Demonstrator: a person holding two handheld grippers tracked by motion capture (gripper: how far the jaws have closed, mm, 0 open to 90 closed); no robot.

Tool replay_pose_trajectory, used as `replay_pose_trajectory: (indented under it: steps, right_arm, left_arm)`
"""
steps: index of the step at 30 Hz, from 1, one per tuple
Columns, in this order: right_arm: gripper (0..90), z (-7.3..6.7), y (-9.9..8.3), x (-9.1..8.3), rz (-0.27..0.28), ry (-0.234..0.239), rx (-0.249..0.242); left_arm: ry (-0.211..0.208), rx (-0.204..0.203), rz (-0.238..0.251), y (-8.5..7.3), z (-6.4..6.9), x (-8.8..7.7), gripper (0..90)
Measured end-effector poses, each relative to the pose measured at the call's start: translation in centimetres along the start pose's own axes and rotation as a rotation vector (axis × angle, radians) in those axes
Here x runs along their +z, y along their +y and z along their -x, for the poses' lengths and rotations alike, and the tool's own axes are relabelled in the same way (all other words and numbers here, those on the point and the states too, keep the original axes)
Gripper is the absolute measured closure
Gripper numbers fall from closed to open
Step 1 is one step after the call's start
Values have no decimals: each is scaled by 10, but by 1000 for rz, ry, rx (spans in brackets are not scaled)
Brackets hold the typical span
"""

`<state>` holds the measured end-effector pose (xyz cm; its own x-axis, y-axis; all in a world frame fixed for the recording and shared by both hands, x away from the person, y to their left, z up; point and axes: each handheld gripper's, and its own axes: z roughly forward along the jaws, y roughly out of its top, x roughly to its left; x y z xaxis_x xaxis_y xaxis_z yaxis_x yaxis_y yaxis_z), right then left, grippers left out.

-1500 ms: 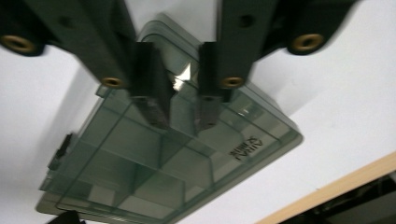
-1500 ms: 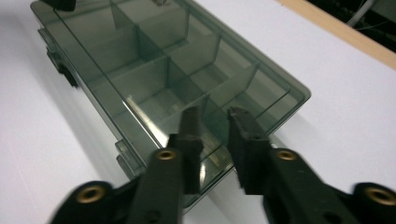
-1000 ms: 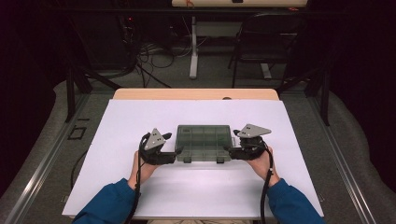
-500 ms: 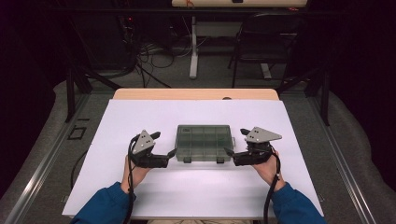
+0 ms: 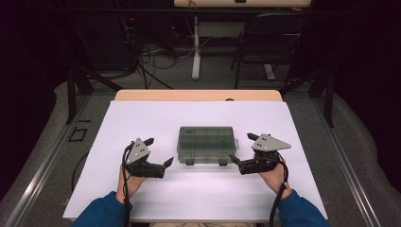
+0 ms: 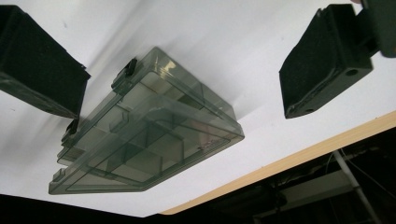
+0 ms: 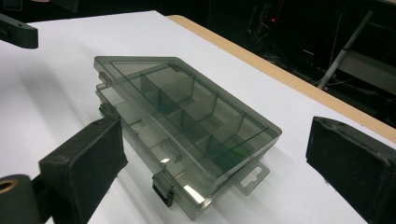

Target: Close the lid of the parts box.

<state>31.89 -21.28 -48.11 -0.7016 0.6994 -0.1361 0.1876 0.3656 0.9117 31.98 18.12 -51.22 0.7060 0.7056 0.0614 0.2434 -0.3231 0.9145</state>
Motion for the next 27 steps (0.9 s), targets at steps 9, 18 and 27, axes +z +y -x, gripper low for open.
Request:
replay_pose_trajectory:
  steps: [9,18,27]
  right_arm:
    - [0,-6,-8,-7,7,-8,6]
    - [0,-7,-19,-14,18,-18,13]
    - [0,-12,-34,-23,25,-37,21]
  left_arm:
    - [15,3,6,-9,2,-11,1]
    - [14,-3,12,-20,4,-21,0]
    - [14,-20,27,-34,2,-34,0]
